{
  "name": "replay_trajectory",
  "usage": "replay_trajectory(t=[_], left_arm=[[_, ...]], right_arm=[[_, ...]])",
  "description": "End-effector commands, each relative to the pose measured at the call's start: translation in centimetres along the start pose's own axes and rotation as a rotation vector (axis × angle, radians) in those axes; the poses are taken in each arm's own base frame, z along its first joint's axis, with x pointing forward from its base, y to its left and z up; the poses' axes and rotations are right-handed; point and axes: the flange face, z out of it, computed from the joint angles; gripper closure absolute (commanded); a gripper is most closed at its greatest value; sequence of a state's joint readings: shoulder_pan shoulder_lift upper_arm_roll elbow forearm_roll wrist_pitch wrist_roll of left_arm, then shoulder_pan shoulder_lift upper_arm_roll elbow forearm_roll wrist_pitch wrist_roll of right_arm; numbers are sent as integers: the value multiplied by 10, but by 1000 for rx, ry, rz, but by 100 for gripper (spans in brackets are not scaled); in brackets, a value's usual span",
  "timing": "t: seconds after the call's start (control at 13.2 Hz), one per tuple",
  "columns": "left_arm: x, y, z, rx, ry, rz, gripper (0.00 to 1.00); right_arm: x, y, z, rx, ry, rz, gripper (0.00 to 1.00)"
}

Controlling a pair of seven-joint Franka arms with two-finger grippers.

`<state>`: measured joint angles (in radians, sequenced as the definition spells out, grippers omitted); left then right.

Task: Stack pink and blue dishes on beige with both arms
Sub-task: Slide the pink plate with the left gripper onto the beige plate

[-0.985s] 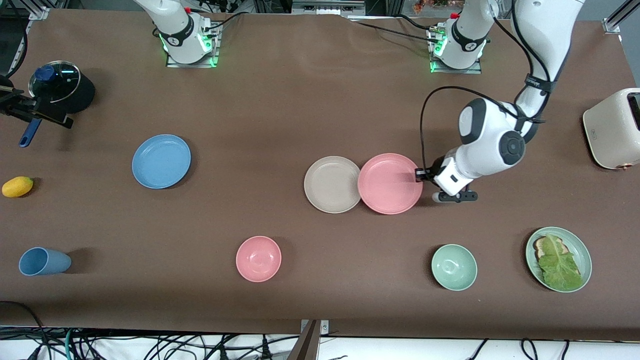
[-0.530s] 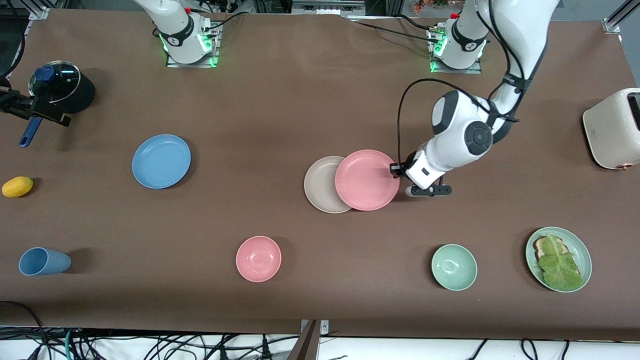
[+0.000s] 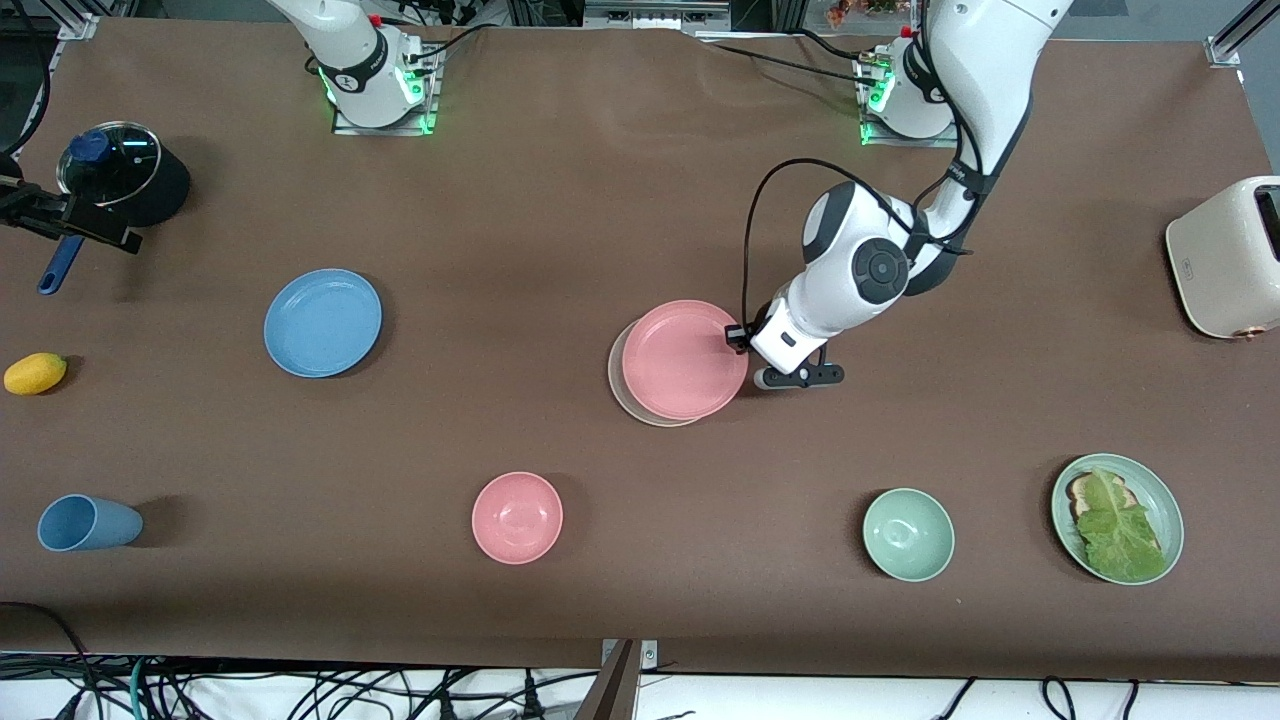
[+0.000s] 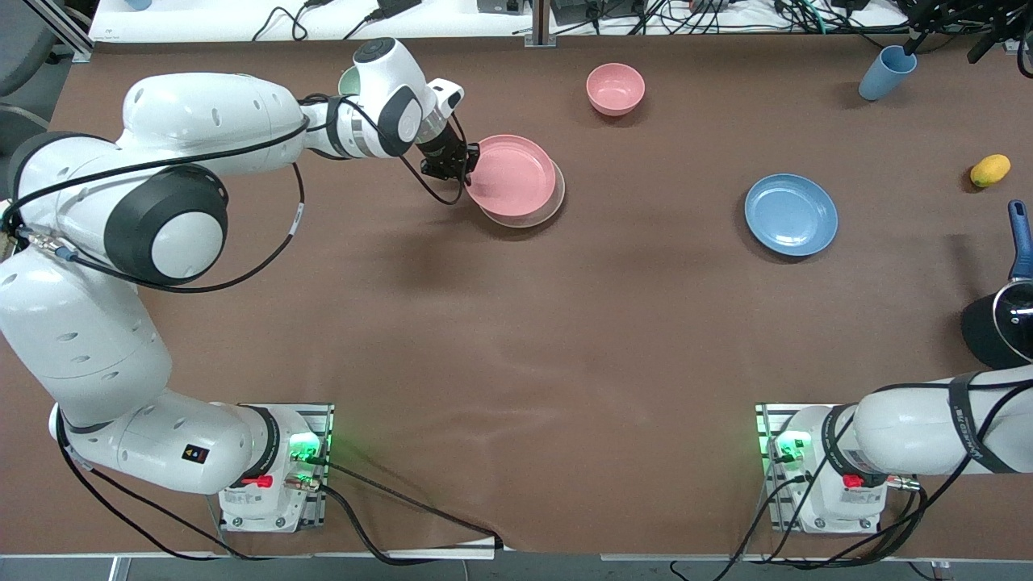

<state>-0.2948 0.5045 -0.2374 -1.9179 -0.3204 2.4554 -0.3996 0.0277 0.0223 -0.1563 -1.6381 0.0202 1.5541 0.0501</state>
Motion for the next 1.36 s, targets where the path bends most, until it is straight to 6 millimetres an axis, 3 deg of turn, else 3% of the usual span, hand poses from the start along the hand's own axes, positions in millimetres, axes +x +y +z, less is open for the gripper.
replay_trajectory(t=[0.0, 0.61, 1.06, 1.29], left_arm=[[6, 13, 7, -25, 10, -27, 100], [4, 15, 30, -21, 16, -31, 100], [11, 19, 29, -26, 29, -22, 100], [11, 19, 29, -23, 30, -9, 69]], right_arm=[[-3, 2, 0, 0, -9, 7, 0], [-6, 0, 2, -6, -38, 22, 0], [-5, 1, 6, -5, -51, 24, 0], [-1, -1, 13, -8, -66, 23, 0]])
